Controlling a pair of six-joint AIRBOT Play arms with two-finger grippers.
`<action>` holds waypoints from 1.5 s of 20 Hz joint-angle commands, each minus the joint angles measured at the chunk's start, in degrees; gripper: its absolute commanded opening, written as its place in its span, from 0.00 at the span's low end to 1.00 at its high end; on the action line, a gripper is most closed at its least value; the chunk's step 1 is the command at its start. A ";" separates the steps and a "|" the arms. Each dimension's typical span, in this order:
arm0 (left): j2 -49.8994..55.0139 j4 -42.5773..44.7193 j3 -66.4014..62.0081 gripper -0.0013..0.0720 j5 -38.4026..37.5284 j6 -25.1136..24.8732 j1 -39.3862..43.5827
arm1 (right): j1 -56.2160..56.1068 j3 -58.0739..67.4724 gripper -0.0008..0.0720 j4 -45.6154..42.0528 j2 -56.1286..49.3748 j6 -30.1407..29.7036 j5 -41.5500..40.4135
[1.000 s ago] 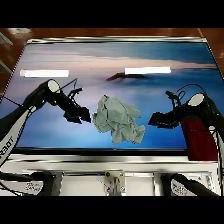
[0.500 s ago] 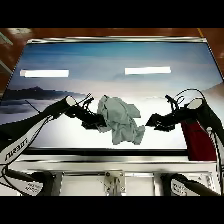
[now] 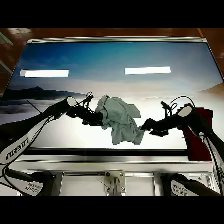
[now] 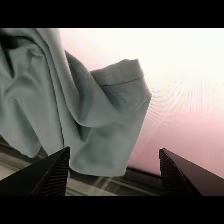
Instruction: Fold the shirts.
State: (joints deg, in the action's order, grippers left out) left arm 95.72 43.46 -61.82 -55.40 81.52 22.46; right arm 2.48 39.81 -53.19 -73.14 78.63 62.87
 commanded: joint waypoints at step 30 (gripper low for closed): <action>-48.04 36.76 -40.48 0.07 -9.20 -0.07 -16.37 | -1.60 43.69 0.10 -2.43 29.70 6.88 -6.21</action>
State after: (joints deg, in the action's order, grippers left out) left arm 52.93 77.95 -99.77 -65.91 81.34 6.66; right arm 0.86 80.64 -54.28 -46.17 81.10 53.17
